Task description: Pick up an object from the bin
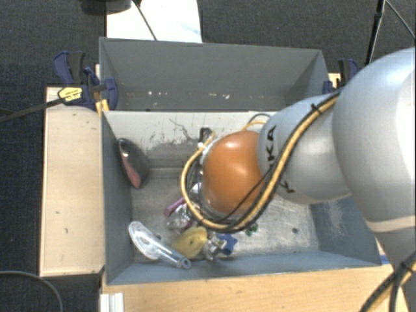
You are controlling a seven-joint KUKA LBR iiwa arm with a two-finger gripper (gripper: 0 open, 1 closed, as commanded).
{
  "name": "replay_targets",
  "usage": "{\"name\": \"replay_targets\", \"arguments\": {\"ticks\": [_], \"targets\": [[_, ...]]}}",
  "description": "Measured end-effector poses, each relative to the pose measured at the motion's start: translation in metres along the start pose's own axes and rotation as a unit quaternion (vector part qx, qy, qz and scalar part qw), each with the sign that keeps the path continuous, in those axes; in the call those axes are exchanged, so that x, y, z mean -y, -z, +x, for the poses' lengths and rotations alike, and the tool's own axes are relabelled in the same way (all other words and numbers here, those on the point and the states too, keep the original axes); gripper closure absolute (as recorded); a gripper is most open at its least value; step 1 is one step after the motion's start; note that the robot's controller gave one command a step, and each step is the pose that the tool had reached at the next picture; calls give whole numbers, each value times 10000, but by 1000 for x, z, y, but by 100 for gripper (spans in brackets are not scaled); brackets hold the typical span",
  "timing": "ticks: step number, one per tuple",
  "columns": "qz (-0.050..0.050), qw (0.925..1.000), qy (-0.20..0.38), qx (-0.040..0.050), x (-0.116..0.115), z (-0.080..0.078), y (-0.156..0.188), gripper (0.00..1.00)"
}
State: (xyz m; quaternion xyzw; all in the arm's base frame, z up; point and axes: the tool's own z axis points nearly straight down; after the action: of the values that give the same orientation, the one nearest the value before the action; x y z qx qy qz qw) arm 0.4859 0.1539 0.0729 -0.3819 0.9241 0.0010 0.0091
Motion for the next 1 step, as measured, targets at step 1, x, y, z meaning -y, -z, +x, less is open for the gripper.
{"name": "replay_targets", "arguments": {"ticks": [1], "targets": [[-11, 10000, -6, -14, -1, 0, 1, 100]]}}
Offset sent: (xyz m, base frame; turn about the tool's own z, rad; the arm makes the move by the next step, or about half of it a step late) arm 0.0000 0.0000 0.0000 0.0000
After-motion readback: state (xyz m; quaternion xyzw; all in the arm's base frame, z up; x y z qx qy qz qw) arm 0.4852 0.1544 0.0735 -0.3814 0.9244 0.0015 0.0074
